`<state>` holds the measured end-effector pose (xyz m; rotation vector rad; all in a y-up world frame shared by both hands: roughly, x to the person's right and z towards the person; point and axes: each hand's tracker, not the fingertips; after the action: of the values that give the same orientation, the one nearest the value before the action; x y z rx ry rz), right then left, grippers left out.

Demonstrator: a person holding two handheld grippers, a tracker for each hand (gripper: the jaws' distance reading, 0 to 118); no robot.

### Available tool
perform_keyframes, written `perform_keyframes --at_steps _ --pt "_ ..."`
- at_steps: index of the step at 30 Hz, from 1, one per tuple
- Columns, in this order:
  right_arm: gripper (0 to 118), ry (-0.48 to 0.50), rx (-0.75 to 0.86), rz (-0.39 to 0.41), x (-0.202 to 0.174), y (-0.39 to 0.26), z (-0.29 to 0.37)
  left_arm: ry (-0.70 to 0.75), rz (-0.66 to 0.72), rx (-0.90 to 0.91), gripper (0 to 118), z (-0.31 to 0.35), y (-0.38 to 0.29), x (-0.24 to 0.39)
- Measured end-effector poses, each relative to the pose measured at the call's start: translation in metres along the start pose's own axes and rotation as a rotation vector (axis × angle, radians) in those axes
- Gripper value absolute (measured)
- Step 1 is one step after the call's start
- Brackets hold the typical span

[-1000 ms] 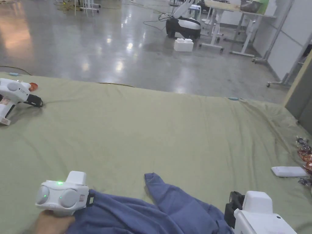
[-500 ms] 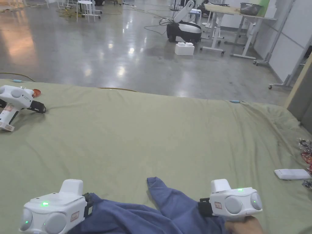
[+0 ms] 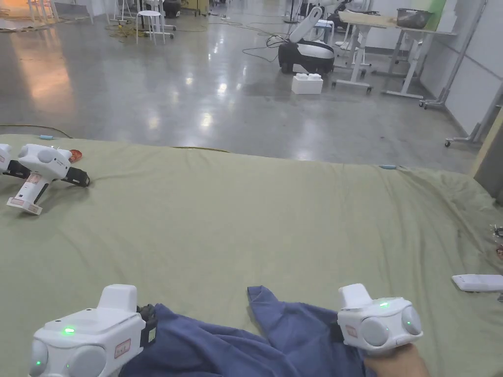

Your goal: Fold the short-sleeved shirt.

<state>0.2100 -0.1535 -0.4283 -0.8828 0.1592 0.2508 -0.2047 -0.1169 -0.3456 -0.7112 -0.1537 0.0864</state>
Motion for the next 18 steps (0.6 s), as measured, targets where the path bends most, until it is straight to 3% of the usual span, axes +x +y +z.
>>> perform_keyframes --at_steps 3,9,18 --pt "4 0.0 0.116 -0.099 0.023 0.009 0.038 -0.009 -0.01 0.062 1 0.024 0.017 0.001" --pt "4 -0.074 0.327 -0.168 0.061 0.026 0.126 -0.008 -0.009 0.191 1 0.074 0.056 -0.007" --pt "4 -0.21 0.531 -0.159 0.095 0.063 0.223 0.06 0.023 0.353 1 0.137 0.123 -0.051"
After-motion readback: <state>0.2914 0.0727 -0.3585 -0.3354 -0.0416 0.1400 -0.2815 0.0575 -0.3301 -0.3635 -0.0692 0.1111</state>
